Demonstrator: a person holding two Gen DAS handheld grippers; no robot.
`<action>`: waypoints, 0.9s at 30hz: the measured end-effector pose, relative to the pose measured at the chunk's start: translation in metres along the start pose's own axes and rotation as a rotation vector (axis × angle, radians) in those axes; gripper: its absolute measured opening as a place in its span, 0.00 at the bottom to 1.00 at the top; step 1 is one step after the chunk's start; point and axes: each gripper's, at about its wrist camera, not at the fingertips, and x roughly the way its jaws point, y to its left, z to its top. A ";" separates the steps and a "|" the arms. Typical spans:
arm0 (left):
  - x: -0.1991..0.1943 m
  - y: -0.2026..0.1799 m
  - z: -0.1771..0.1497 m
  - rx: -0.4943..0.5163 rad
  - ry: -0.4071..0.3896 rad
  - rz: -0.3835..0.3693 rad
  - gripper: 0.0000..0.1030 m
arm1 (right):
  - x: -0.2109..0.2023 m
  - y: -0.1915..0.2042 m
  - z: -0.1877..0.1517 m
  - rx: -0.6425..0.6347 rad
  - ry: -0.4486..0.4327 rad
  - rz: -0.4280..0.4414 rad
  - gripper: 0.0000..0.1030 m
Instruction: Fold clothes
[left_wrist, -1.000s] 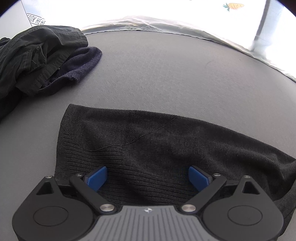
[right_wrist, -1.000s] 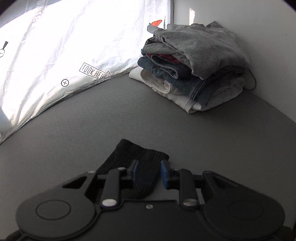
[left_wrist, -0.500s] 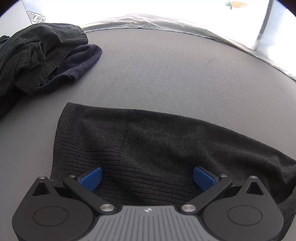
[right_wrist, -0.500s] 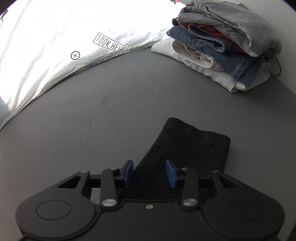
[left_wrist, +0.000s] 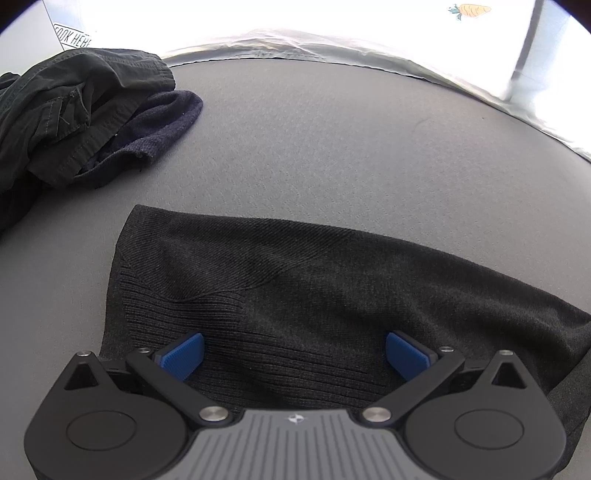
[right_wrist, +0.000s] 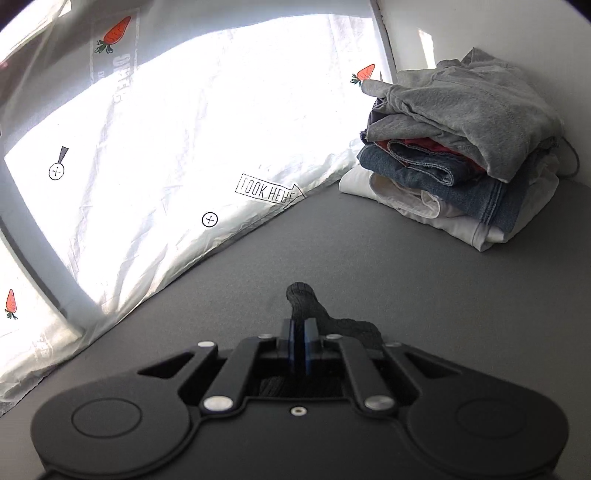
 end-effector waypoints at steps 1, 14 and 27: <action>0.000 0.000 0.000 0.000 -0.001 0.000 1.00 | -0.014 0.001 0.004 -0.005 -0.038 0.002 0.05; -0.002 -0.002 -0.002 0.000 -0.008 0.003 1.00 | -0.031 -0.091 -0.062 0.072 0.183 -0.317 0.18; -0.003 -0.002 -0.003 -0.003 -0.014 0.006 1.00 | 0.037 -0.098 -0.044 0.001 0.169 -0.312 0.30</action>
